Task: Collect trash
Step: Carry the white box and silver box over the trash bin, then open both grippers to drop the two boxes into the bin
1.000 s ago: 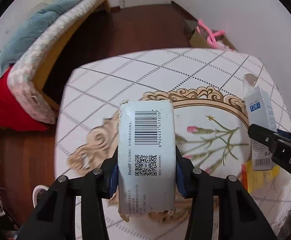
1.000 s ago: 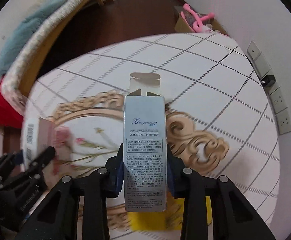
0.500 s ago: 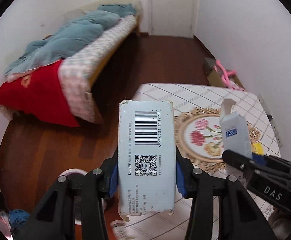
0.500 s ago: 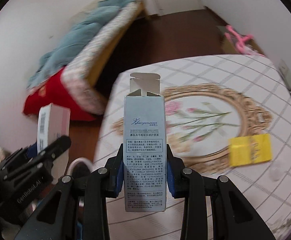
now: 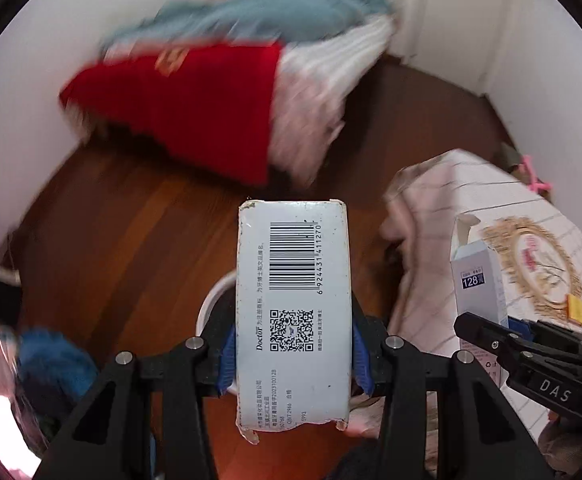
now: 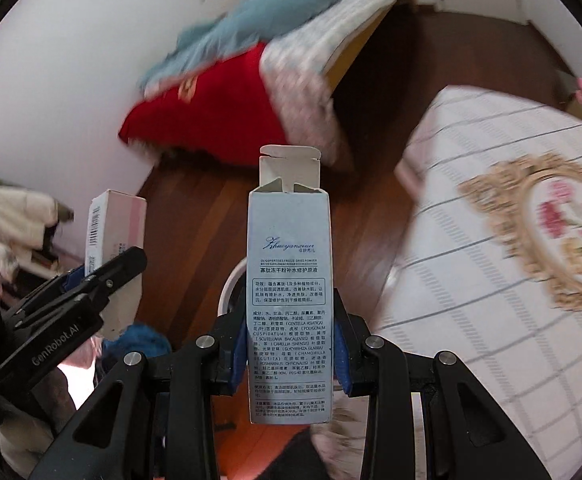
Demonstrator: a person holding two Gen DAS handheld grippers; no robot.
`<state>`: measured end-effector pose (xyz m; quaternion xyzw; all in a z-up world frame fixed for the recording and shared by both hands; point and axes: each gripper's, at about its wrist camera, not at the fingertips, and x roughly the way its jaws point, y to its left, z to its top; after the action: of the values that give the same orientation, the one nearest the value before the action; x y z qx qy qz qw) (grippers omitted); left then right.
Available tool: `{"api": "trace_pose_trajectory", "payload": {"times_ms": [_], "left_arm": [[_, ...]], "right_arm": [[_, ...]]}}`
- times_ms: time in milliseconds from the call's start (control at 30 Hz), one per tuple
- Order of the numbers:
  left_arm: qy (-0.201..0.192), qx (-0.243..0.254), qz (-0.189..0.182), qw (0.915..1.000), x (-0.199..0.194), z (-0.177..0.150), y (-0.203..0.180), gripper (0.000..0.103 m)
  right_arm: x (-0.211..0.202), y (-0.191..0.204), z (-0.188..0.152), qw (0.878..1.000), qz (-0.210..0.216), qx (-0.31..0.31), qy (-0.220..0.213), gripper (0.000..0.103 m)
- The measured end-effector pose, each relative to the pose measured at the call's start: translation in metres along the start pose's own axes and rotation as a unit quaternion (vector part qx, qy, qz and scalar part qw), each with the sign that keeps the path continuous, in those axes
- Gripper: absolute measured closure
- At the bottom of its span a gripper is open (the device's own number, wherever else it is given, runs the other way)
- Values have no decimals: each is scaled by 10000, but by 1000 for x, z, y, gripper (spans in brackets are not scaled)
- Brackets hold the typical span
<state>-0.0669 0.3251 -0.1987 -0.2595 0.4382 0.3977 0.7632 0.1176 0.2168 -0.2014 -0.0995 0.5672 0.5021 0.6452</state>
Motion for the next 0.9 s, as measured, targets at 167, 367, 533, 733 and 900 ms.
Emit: {"api": "trace_pose_trajectory", "payload": {"times_ms": [167,367,533,733,900], "left_arm": [[720,-551,-235,9956,67,-13,56,61],[1513,-1032,-502,9818,140,-22,85,59],[1837,-1283,-447,9736,171,-26,99,50],[1811,-1459,-102,9725,168,-35,118,12],[1424,-1461,343,9784,151,-47,128,11]], "right_arm": [[93,17,-10,9969,-86,-68,780,67],[181,24,-11,9890,-214,-47,1462,67],[233,28,-2,9826,-333,-151,1824,66],[268,32,15,9780,-455,-378,1998,48],[264,26,22,9796,-568,-479,1868,16]]}}
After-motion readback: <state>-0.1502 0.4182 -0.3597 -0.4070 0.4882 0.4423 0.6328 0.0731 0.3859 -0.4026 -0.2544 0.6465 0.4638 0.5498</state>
